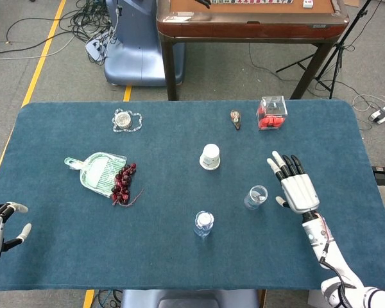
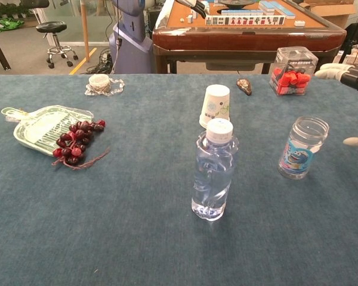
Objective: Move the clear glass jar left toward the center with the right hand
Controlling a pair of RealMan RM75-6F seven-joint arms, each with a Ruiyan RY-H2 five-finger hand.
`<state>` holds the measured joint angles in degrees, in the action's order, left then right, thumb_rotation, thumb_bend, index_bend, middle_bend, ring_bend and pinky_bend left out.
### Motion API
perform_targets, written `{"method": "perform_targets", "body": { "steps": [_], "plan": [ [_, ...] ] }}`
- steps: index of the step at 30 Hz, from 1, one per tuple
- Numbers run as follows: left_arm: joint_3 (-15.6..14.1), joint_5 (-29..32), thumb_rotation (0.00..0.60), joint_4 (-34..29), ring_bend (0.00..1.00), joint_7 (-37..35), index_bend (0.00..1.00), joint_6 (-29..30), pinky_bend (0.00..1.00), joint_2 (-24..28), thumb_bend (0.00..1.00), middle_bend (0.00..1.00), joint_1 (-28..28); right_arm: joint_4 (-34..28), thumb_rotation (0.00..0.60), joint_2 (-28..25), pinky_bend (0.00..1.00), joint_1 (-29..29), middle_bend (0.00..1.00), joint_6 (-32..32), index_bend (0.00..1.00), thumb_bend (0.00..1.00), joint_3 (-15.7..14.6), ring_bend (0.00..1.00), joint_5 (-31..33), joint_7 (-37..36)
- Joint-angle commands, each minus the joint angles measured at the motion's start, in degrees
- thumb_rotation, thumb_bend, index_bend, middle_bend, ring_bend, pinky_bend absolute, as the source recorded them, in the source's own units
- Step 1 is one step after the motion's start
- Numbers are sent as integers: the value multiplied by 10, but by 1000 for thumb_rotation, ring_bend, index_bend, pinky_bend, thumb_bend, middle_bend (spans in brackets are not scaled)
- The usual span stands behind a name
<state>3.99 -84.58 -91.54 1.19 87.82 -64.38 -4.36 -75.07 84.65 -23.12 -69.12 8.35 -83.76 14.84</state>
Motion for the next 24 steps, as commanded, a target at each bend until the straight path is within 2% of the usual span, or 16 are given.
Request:
{"method": "perform_targets", "body": {
  "steps": [1, 24],
  "plan": [
    [0, 1, 600, -1, 371, -1, 429, -1, 520, 1, 300, 413, 0, 3, 600, 9, 60, -6, 0, 4, 0, 0, -3, 0, -2, 7],
    [1, 8, 600, -4, 371, -1, 429, -11, 520, 6, 299, 413, -1, 43, 600, 63, 60, -54, 0, 18, 0, 0, -7, 0, -14, 5]
  ]
}}
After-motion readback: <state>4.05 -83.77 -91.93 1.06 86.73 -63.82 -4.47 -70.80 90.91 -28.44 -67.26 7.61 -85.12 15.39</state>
